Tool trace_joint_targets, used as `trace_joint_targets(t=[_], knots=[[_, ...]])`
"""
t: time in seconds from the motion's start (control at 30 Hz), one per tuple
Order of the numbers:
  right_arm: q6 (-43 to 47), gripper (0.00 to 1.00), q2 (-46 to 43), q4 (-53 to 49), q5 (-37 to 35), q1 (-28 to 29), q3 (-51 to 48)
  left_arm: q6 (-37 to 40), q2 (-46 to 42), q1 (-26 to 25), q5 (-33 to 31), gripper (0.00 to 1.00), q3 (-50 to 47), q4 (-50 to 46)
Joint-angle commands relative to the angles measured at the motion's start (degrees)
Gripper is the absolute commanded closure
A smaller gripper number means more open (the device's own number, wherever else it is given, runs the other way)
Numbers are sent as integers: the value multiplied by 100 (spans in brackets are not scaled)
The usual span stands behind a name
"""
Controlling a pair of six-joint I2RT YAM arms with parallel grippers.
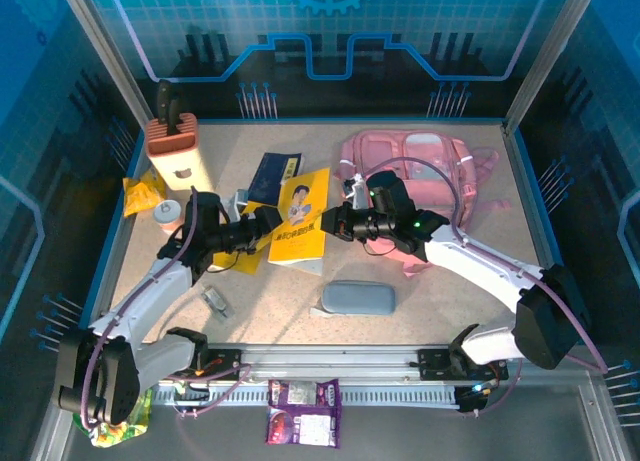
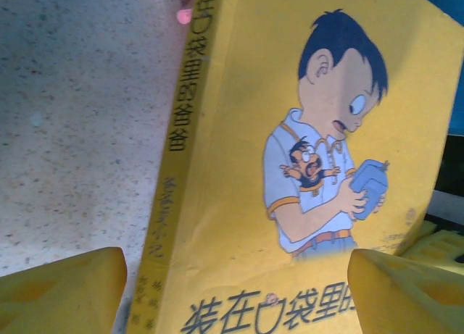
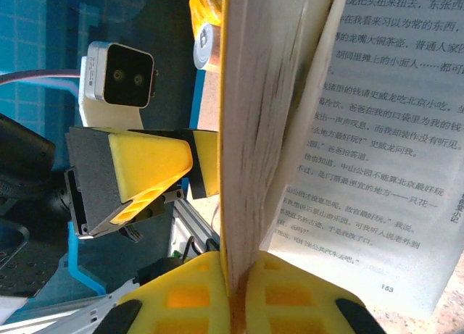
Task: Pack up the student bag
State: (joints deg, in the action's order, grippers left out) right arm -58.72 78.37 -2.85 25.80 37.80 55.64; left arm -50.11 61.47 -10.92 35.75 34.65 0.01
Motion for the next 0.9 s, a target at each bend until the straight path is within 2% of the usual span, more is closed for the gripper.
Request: trace_joint_targets(t=[0.0,0.3,0.5,0.6,0.87], knots=[[-43,91,-164,590,207,-58,106,-363,-20,13,434,22,-39,614],[10,91,-123,582,192,-167,-60,-803,-126,-122,539,53,151,996],[5,90,-146,619,242,-194,-111,-896,-80,-405,384,59,175,1125],[-26,90,-193,663,258,-205,-127,-716,-39,-505,222,63,239,897],[10,89,-275,586,255,-299,-198,-330,-83,-603,29,85,414,507]])
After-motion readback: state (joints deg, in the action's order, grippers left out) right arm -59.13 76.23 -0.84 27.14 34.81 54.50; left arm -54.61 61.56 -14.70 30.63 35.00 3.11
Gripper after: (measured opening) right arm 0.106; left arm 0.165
